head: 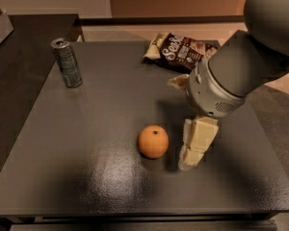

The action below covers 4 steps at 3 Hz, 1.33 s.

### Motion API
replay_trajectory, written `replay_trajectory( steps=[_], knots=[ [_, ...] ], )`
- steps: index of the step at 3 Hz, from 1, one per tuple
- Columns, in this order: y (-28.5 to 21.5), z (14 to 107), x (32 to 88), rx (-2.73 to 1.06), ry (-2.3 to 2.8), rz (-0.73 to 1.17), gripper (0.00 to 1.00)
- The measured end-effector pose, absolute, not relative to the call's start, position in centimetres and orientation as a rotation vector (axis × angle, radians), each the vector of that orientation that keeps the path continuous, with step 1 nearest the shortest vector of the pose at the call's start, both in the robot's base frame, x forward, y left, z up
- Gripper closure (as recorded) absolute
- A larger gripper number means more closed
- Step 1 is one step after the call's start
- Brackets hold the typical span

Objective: Move orange near redbull can

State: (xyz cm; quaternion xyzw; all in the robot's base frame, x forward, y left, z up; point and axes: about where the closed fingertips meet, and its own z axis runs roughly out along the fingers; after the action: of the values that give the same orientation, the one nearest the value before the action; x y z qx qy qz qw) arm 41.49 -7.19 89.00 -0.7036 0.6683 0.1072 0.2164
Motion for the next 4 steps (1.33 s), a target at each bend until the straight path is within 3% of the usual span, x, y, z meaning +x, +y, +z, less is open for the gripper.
replay_trajectory(
  steps=[3, 4],
  knots=[
    [-3.4, 86.3, 40.7, -2.011, 1.800, 0.376, 0.00],
    [-2.7, 85.8, 40.3, -2.031, 1.786, 0.393, 0.19]
  ],
)
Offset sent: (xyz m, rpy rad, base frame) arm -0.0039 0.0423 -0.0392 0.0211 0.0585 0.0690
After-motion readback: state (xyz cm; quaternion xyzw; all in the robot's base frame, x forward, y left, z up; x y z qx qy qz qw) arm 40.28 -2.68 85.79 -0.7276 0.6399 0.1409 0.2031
